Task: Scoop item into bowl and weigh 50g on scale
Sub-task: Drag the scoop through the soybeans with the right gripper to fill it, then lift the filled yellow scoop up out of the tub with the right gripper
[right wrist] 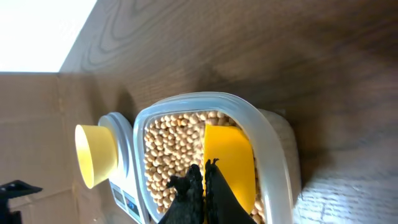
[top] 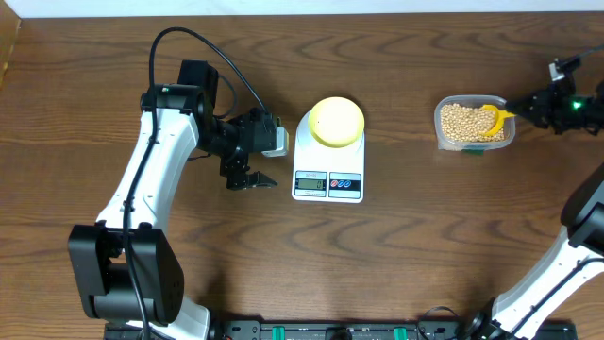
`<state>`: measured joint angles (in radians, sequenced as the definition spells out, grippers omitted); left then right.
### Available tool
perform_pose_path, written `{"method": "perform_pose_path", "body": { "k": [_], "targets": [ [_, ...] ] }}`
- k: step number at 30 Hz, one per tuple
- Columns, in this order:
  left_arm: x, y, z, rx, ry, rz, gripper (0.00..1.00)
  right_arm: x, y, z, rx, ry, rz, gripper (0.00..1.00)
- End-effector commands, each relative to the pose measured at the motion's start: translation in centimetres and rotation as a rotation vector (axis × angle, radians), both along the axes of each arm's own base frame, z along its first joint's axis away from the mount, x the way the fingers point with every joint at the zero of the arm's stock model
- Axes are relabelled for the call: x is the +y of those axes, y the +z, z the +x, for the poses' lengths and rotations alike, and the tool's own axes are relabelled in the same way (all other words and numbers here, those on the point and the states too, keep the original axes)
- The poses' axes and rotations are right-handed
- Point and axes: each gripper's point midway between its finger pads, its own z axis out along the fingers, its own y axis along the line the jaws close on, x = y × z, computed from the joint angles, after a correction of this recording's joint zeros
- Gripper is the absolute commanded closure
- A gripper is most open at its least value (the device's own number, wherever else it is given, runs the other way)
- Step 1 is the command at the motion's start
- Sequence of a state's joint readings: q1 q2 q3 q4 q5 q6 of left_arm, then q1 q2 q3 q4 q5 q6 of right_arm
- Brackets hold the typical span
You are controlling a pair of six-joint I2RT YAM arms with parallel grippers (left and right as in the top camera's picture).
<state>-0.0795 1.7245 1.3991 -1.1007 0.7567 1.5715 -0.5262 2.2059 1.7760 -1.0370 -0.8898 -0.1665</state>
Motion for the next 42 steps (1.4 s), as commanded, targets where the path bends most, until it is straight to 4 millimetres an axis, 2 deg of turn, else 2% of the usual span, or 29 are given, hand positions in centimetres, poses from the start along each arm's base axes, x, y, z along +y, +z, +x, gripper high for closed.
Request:
{"method": "perform_pose_path", "body": {
  "k": [1,9,31,37,42],
  "targets": [
    [0.0,-0.2,-0.3,0.01,-0.007,-0.004,0.02,-0.3,0.6,-0.3,-0.027,-0.011,0.069,0.99],
    [0.0,-0.2,-0.3,0.01,-0.007,-0.004,0.02,-0.7,1.7,-0.2,-0.068,-0.029,0.134,0.99],
    [0.0,-0.2,-0.3,0.01,-0.007,-0.004,0.03,0.8,5.6,0.4,-0.199,-0.007,0.343,0.99],
    [0.0,-0.2,-0.3,0.01,-0.007,-0.004,0.02,0.9,5.8,0.5,-0.202,-0.01,0.359,0.99],
    [0.0,-0.2,-0.3,0.01,-0.007,-0.004,0.03,1.2,7.6,0.7,-0.269,0.004,0.438,0.99]
  ]
}}
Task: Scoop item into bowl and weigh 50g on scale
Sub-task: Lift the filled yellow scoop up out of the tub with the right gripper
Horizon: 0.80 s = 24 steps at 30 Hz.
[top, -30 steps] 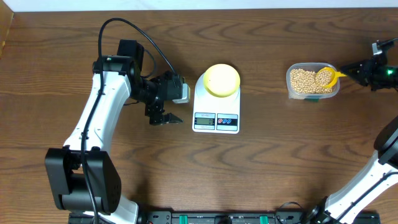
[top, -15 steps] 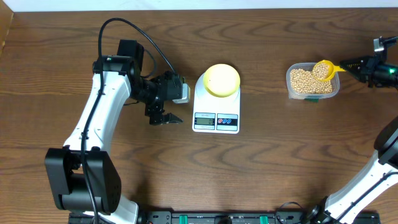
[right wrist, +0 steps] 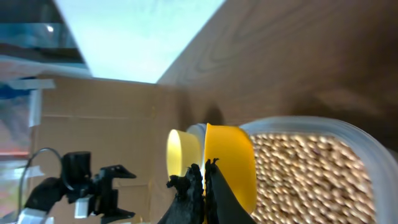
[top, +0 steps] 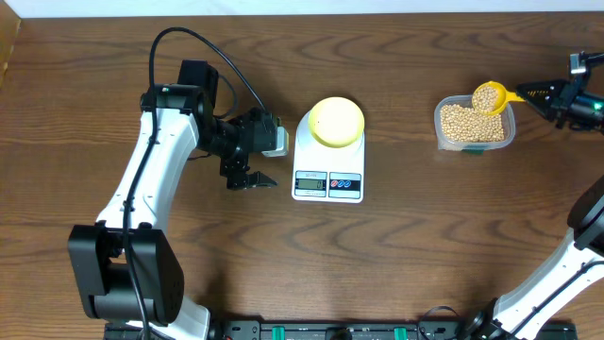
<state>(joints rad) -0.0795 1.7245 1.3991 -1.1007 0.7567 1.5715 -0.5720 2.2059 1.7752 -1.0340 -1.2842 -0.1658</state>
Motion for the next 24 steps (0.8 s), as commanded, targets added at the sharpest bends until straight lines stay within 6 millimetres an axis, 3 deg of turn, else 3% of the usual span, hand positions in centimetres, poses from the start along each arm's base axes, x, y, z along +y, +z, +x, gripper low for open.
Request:
{"method": "perform_pose_path", "body": {
  "k": [1,24],
  "targets": [
    [0.0,-0.2,-0.3,0.01,-0.007,-0.004,0.03,0.3,2.0,0.1,-0.078,0.011,0.118,0.99],
    [0.0,-0.2,-0.3,0.01,-0.007,-0.004,0.02,0.6,3.7,0.1,-0.074,0.01,0.24,0.99]
  ]
}}
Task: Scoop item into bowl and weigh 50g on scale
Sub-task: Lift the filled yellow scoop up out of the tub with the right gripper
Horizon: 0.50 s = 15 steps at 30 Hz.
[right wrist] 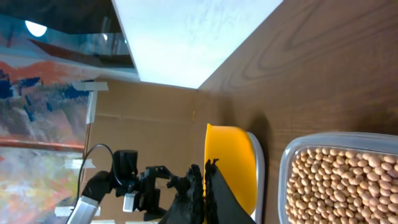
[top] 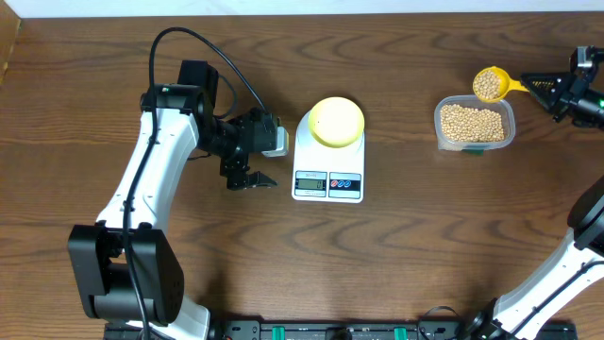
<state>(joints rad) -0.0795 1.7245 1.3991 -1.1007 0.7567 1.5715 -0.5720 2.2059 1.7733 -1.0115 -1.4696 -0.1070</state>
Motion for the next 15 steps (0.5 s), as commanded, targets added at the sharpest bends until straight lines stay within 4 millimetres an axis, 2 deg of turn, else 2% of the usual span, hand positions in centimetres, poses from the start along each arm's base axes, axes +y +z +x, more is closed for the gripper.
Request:
{"method": "perform_pose_path", "body": {
  "k": [1,15],
  "targets": [
    [-0.01,-0.15,-0.33,0.01,-0.007,-0.004,0.02,-0.01,0.74,-0.16,-0.008,0.003,0.07,0.99],
    [-0.01,-0.15,-0.33,0.01,-0.007,-0.004,0.02,0.25,1.09,0.04,-0.029,0.013,0.078,0.99]
  ]
}}
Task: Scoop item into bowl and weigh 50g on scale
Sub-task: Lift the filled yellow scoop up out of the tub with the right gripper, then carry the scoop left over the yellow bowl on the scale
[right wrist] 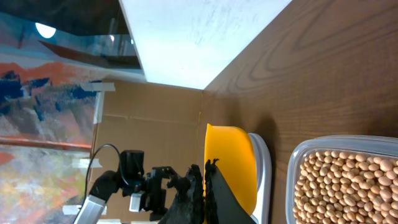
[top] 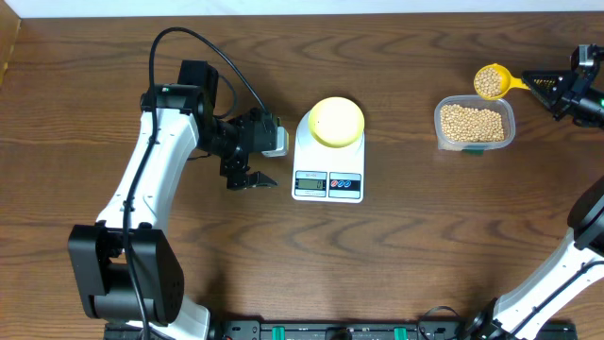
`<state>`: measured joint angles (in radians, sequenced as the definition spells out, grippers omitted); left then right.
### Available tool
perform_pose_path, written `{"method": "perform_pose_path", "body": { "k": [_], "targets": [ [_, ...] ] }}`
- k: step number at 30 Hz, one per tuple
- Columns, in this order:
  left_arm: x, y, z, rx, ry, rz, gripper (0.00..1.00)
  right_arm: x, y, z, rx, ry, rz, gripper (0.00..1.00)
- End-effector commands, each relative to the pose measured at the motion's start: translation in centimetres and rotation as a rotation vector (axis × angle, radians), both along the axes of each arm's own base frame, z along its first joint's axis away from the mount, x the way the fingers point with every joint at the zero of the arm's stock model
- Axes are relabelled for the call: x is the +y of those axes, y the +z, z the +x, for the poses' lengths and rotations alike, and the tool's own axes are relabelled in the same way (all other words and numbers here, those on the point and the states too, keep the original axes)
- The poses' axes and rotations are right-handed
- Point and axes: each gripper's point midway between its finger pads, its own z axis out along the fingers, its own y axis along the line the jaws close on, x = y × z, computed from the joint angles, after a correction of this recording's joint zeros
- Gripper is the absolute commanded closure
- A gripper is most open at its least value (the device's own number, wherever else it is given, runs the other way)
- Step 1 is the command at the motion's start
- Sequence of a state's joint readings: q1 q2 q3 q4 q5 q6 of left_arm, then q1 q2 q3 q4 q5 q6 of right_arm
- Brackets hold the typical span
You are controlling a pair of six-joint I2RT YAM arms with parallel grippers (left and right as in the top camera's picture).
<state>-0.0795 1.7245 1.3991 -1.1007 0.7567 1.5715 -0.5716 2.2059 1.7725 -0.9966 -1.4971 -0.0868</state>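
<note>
A yellow scoop full of beans hangs in the air just behind the clear tub of beans at the far right. My right gripper is shut on its handle. In the right wrist view the scoop shows edge-on past my black fingers, with the tub at lower right. A yellow bowl stands on the white scale at the table's middle. My left gripper hovers open just left of the scale, holding nothing.
The scale's display faces the front edge. The left arm reaches across the left half of the table. A bare stretch of brown wood lies between scale and tub.
The scoop and my right gripper have shifted very slightly higher and toward the back of the table. The left arm has not moved.
My right gripper first held the scoop dug into the beans in the tub. Then the filled scoop was lifted at the tub's back rim. After that it was clear of the tub behind it, where it still hangs. The left arm stayed put throughout.
</note>
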Motion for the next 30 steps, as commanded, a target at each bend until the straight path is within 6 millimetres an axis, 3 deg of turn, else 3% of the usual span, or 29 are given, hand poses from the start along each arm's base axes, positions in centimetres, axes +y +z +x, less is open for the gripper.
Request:
{"method": "perform_pose_path", "body": {
  "k": [1,8,14,23,30],
  "targets": [
    [0.0,-0.2,-0.3,0.01,-0.007,-0.004,0.02,0.2,0.6,0.0,-0.024,0.01,0.048,0.99],
    [0.0,-0.2,-0.3,0.01,-0.007,-0.004,0.02,0.6,0.5,0.1,-0.023,0.018,0.042,0.99],
    [0.0,-0.2,-0.3,0.01,-0.007,-0.004,0.02,2.1,0.6,0.4,-0.022,0.05,0.044,0.99],
    [0.0,-0.2,-0.3,0.01,-0.007,-0.004,0.03,6.1,0.5,0.8,-0.022,0.137,0.044,0.99],
    [0.0,-0.2,-0.3,0.01,-0.007,-0.004,0.02,10.4,0.6,1.0,-0.027,0.228,0.042,0.99]
  ]
}}
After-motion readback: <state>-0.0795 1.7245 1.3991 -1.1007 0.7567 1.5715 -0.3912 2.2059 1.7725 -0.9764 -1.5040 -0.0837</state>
